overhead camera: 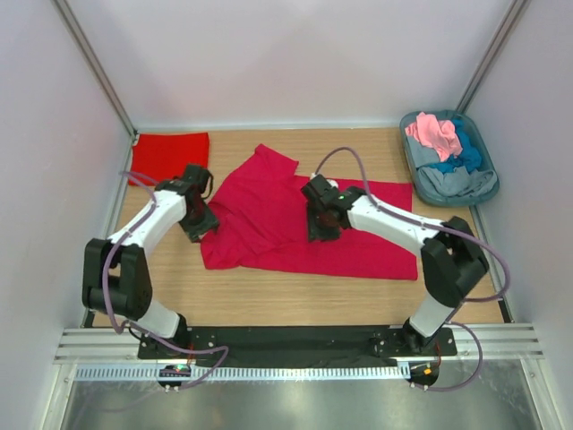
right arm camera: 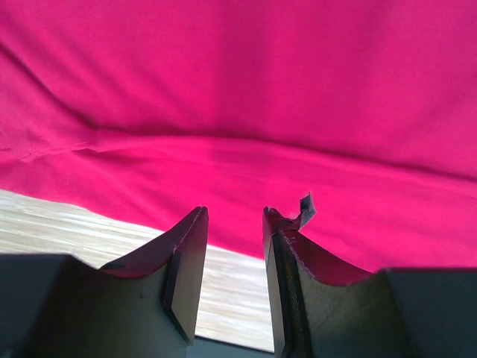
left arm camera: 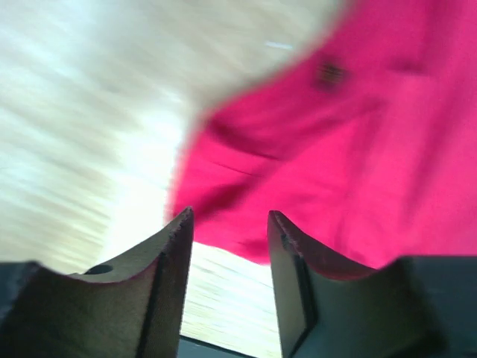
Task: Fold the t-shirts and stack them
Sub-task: Fold the tshirt
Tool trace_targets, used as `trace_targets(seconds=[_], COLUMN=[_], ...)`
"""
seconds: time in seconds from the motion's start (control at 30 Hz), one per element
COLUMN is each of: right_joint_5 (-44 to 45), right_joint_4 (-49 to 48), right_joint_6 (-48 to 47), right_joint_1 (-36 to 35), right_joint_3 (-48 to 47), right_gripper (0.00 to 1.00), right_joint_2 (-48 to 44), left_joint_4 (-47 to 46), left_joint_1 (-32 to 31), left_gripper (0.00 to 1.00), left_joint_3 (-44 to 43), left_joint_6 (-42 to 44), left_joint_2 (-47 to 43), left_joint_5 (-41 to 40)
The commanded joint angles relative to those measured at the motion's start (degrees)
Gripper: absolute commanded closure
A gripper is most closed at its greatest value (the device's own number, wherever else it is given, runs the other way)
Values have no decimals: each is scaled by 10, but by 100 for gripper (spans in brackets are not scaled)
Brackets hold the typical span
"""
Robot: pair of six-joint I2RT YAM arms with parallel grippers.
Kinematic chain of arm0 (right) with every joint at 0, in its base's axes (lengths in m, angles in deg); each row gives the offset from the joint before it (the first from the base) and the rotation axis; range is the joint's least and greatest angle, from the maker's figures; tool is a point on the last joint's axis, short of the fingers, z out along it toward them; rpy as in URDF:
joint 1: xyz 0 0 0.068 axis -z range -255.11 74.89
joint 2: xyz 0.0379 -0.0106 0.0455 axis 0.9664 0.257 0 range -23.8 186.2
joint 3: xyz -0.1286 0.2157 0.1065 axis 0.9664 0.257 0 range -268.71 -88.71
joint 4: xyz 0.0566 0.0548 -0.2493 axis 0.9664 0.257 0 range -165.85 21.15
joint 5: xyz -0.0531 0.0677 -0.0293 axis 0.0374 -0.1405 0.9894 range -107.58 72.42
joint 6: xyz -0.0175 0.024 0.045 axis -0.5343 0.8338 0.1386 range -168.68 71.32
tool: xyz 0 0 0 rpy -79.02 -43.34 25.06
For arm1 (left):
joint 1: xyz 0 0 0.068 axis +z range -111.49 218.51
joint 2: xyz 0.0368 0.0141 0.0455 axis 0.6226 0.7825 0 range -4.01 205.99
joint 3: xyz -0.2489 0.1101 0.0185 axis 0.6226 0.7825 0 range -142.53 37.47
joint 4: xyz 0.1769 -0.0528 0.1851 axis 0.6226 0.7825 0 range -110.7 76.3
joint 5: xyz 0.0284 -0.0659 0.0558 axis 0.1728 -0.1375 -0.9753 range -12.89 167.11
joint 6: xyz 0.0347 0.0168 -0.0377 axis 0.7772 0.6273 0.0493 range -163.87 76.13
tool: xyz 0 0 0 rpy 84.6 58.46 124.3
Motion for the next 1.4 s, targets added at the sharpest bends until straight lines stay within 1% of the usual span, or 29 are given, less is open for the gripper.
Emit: trace_targets(seconds=[0.0,0.03,0.1,0.23,0.37,0.43,0.47,0.5,0.57,0.67,0.8,0.83,0.87,0.9,0.93,1.0,1.1,1.17,1.2,1.27,1.37], right_joint_5=[-20,-21,-24,-32,-10,7,19,23,29,40,46,48,52,60,63,73,93,102,107,127,139], right_joint_4=[-39,-42,-50,-78,-109,-116,-127,-134,-151,-171,-193,-193,-194,-192,-190,-185,-173,-175,-175,-170,-170], right_joint_6=[-20,-19,-17,-31,-78,-110,-119,-130,-154,-177,-178,-179,-180,-185,-187,-192,-193,-194,-193,-191,-188], right_joint_1=[-27,-33,-44,-66,-109,-138,-148,-163,-176,-204,-226,-229,-237,-239,-242,-247,-247,-249,-249,-249,-249], right_joint_3=[-36,-38,-37,-32,-61,-86,-93,-103,-114,-133,-154,-159,-162,-171,-175,-183,-189,-186,-183,-183,-178], right_gripper=[58,58,58,58,57,57,57,57,57,57,57,57,57,57,57,58,61,63,67,71,81], right_joint_2=[37,45,61,66,81,103,110,117,140,170,196,202,214,219,223,236,243,240,238,236,223], left_joint_4=[-18,-44,-59,-60,-67,-70,-68,-63,-40,-19,-12,2,10,27,33,40,44,45,46,38,21], left_joint_1=[50,56,56,56,60,62,64,66,68,70,74,74,74,74,74,75,75,75,75,75,75], left_gripper=[55,56,56,55,54,61,68,84,99,100,100,99,94,76,63,48,44,44,45,46,47], left_joint_3=[60,69,78,79,81,85,86,85,86,101,118,117,110,105,102,87,54,31,7,-13,-40], left_joint_6=[22,26,28,27,36,37,38,38,41,41,39,38,38,37,36,33,32,34,36,38,36], left_joint_2=[-15,-19,-16,10,51,61,71,76,82,72,42,39,38,37,33,23,8,9,12,14,17], left_joint_5=[7,16,37,17,14,16,17,17,5,-19,-22,-26,-29,-43,-48,-56,-56,-43,-37,-10,21])
